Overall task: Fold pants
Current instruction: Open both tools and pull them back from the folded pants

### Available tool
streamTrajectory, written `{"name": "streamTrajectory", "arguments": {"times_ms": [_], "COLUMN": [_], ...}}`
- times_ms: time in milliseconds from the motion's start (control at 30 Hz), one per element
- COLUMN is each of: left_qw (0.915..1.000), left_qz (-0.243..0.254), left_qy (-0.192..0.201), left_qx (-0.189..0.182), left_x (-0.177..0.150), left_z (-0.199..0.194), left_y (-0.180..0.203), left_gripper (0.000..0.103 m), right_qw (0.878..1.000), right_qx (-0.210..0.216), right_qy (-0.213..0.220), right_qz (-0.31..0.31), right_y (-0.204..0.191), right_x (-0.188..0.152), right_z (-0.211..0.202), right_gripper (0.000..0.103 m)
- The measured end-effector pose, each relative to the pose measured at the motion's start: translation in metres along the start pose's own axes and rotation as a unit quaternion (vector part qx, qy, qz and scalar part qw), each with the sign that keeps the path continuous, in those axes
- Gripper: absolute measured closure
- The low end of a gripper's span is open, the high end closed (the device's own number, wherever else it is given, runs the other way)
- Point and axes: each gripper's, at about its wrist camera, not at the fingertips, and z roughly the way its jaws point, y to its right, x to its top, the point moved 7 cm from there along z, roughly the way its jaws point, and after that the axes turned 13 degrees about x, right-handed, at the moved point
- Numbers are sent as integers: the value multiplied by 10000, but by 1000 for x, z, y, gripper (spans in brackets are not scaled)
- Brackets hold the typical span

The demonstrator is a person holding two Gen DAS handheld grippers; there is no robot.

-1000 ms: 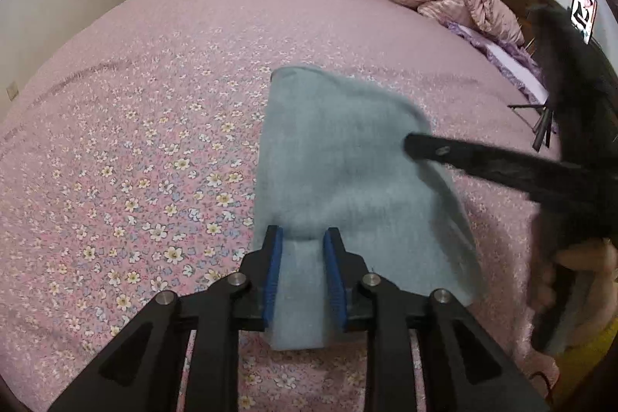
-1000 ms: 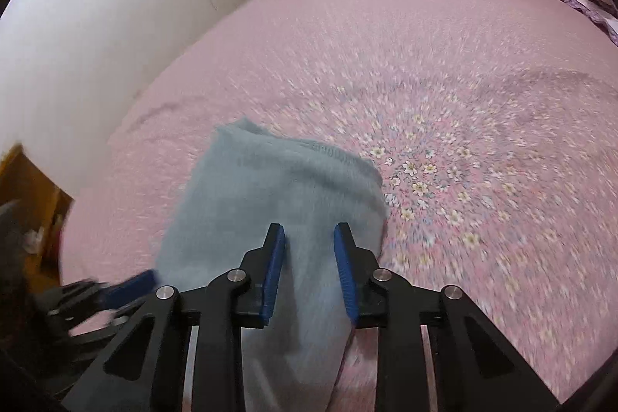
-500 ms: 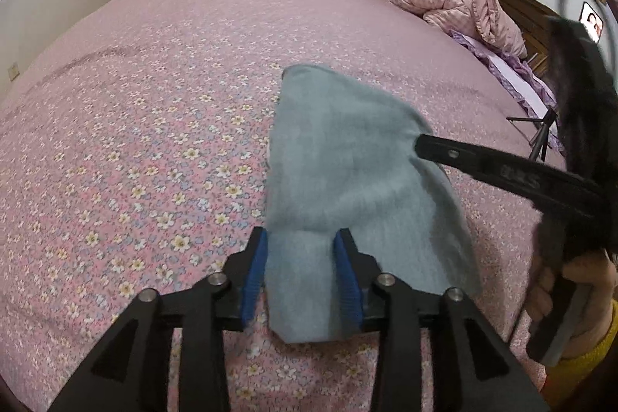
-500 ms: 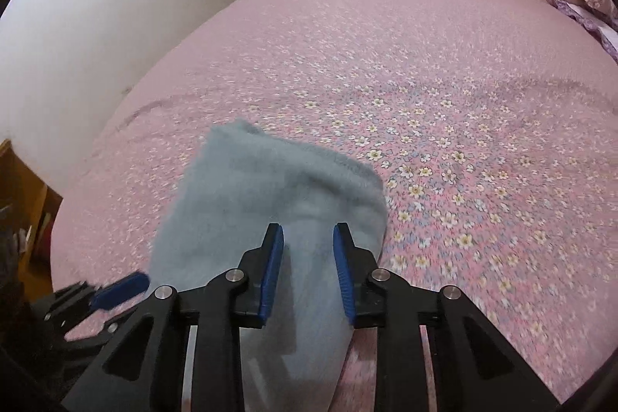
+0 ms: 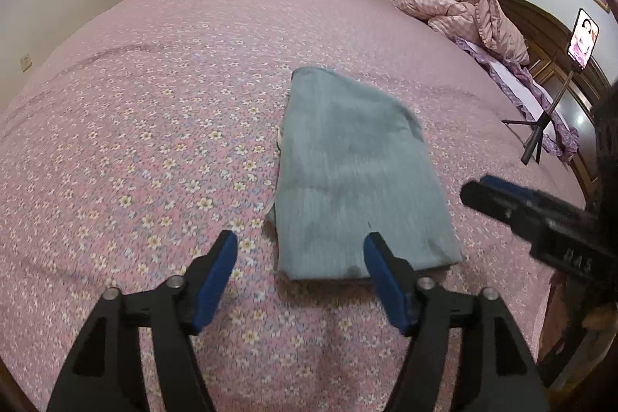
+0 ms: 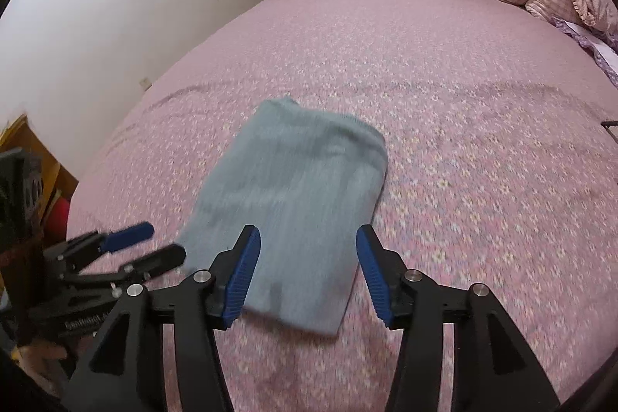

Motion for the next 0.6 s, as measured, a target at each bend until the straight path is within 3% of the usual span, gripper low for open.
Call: {"name": "streamTrajectory", "arguments": {"times_ms": [133,200,600], "left_qw": [10000,10000,9992], "left_qz": [-37,-17,-93], "left_qy": [-33,-45,-346], "left_qx": [-22,-3,195], "left_x": [-8,-13,-40], "left_z": [-6,-7,3], "left_y": [0,3,7], "left_gripper": [17,12,5], "right_qw": [9999,9998,9983], "right_qx": [-21,-84,-289], "right_qy": [-106,-181,-502], "right_qz": [-36,-33,-91], "right_y": [-2,-2,4], "right_x": [-13,-20,-66], "right_z": [-4,-5,-8], "right_gripper": [48,41,33]}}
